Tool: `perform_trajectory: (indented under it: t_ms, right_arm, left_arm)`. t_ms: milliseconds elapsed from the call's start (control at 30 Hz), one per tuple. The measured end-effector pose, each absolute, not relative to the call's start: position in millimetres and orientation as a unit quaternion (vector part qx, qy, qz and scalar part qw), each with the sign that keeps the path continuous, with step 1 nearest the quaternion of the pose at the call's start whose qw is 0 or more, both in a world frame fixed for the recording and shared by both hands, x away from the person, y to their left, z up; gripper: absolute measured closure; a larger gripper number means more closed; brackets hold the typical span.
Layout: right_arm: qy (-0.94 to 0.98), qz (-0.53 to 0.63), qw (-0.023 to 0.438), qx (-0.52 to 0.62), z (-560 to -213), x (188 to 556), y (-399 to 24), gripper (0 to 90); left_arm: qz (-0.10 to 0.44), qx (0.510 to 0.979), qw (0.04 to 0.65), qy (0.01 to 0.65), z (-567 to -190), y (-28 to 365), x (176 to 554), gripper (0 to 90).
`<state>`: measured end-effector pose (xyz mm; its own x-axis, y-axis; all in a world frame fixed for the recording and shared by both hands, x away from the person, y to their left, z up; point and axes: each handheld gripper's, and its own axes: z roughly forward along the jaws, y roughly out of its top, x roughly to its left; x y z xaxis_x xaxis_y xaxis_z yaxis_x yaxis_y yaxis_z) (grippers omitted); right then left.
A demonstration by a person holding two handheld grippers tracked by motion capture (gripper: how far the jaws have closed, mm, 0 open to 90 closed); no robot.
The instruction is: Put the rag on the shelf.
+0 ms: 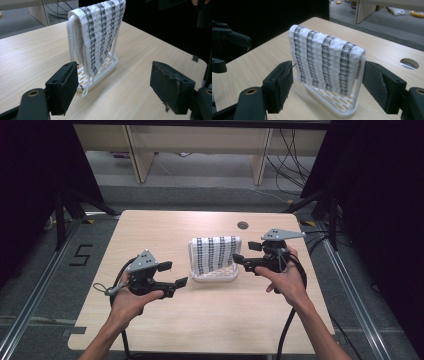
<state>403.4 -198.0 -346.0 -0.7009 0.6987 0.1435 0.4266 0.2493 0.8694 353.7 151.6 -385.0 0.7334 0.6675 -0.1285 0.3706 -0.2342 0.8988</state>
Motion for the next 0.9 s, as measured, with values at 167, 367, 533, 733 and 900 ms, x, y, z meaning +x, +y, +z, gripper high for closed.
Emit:
perform_trajectory:
  t_ms: [167, 367, 533, 733, 900]
  right_arm:
    - [0.781, 0.496, 0.13, 0.356, -353, 399, -197, 25.9]
    - [0.789, 0.486, 0.123, 0.355, -361, 392, -196, 25.4]
    - [0.788, 0.489, 0.118, 0.354, -365, 388, -195, 25.3]
    - [0.792, 0.484, 0.125, 0.35, -370, 381, -196, 25.3]
    - [0.789, 0.488, 0.128, 0.35, -374, 375, -199, 25.3]
  left_arm:
    - [0.142, 0.774, 0.515, 0.341, -398, 158, 351, 22.1]
    - [0.141, 0.772, 0.517, 0.343, -406, 162, 344, 22.1]
    - [0.141, 0.773, 0.517, 0.341, -410, 161, 338, 22.1]
    - [0.139, 0.775, 0.514, 0.341, -416, 161, 332, 22.1]
    - [0.141, 0.778, 0.511, 0.339, -420, 162, 326, 22.1]
